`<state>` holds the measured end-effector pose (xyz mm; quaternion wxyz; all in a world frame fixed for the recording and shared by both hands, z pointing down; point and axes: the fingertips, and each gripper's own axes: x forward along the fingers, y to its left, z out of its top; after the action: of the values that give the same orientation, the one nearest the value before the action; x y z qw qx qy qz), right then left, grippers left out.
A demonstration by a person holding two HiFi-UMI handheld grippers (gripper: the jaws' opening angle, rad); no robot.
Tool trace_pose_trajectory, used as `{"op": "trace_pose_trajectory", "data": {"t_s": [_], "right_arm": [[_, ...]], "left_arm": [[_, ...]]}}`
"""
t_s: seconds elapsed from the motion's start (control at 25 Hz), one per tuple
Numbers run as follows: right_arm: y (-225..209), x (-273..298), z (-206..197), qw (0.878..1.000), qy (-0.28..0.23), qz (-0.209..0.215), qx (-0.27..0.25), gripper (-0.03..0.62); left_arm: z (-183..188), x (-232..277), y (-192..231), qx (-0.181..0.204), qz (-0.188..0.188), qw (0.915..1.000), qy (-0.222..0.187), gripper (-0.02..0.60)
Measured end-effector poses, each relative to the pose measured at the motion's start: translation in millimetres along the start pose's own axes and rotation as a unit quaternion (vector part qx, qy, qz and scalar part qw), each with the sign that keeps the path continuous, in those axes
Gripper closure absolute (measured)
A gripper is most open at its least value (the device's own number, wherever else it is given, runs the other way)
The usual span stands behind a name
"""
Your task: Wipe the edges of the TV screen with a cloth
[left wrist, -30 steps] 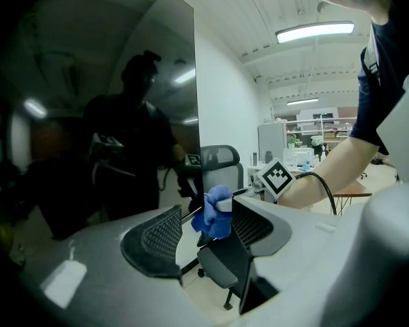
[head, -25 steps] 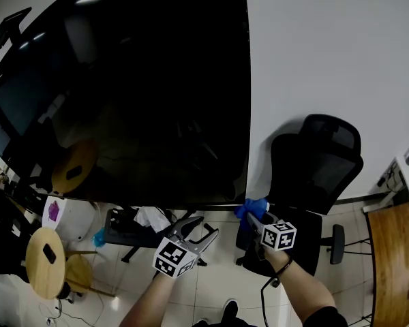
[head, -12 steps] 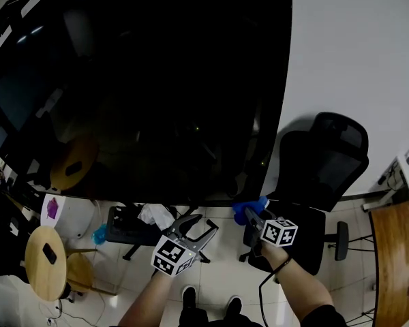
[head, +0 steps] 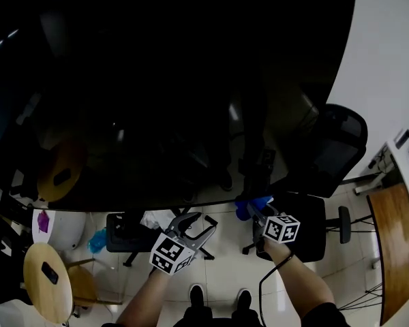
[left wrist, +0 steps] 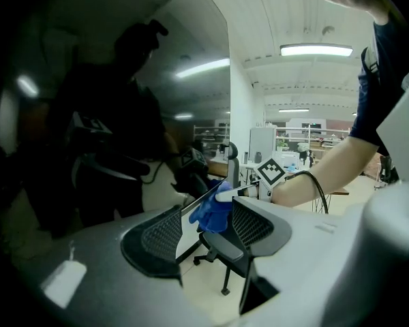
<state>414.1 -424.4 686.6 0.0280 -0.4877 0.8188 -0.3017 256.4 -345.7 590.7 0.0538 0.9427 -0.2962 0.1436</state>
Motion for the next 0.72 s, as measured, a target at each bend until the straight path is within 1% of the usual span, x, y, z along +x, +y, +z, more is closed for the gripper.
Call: {"op": "trace_pose_trajectory", "data": {"t_s": [0.36,0.6,0.72], "right_arm": [[49,29,-25,0.999,-0.013,-0.035,-0.015,0.439],[76,42,-36,0.999,-0.014,-0.038,-0.018,0.439],[92,51,-43,0.999,-0.008,-0.028,-0.023,0.439]], "left_arm": [[-31,-42,45,0.004,-0.042,0.9991,-0.005,0.36],[-43,-70,55,0.003,-0.047,0.9989,-0.005,0.36],[-48,-87,59,0.0,-0.035,0.9994,-0.004,0.36]]}}
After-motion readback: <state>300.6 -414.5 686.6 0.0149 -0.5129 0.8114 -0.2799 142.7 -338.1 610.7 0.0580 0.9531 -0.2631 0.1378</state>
